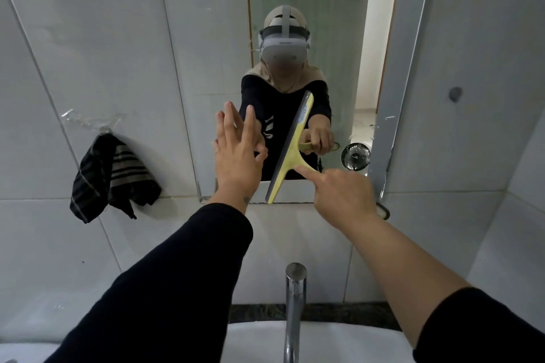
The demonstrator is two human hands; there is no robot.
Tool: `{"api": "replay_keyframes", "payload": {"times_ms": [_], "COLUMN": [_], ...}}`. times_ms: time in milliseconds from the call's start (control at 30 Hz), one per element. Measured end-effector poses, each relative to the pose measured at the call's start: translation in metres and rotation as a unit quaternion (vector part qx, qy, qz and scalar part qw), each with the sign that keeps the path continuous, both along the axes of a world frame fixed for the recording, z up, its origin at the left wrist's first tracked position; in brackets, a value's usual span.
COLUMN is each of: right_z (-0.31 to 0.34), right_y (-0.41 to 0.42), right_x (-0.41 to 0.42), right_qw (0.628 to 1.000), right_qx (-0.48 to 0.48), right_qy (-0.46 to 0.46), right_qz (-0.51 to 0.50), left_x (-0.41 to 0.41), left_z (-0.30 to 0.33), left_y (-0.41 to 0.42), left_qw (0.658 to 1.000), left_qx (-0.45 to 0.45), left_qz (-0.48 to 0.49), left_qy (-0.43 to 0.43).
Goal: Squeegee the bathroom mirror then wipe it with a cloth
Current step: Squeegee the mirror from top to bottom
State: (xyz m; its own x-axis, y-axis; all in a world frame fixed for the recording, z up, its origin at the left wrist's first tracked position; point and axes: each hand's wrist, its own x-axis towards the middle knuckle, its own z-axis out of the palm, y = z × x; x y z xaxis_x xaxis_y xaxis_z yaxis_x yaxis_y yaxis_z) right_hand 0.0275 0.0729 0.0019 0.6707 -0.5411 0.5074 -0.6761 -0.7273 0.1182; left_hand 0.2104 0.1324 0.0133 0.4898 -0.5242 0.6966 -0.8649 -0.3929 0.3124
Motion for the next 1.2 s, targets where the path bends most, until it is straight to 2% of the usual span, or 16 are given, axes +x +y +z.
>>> {"api": "replay_keyframes", "payload": {"times_ms": [333,433,700,833,1067,1200], "right_z": [-0.002,-0.008,-0.018,-0.041,-0.062,-0.072], "right_y": [-0.016,-0.023,-0.030,-0.029,-0.025,-0.025], "right_x": [-0.032,-0.043,-0.070,-0.070,-0.061,-0.058], "right_qw": [0.998,0.994,0.974,0.950,0.916,0.911], "right_qx": [0.029,0.062,0.160,0.222,0.280,0.284], "right_qy": [-0.030,-0.072,-0.143,-0.204,-0.280,-0.294], "right_qz": [-0.037,-0.049,-0.073,-0.079,-0.062,-0.058], "left_x": [0.000,-0.003,-0.003,-0.004,-0.002,-0.001], "left_z": [-0.004,-0.002,-0.003,-0.004,-0.004,-0.005], "left_y": [-0.004,-0.001,-0.003,-0.002,-0.001,0.000], "left_qw": [0.999,0.999,0.998,0.998,0.999,0.999], "left_qx": [-0.033,-0.039,-0.043,-0.039,-0.033,-0.030], "left_qz": [-0.011,-0.023,-0.018,-0.013,-0.009,-0.005], "left_qy": [0.020,0.026,0.035,0.037,0.028,0.020]}}
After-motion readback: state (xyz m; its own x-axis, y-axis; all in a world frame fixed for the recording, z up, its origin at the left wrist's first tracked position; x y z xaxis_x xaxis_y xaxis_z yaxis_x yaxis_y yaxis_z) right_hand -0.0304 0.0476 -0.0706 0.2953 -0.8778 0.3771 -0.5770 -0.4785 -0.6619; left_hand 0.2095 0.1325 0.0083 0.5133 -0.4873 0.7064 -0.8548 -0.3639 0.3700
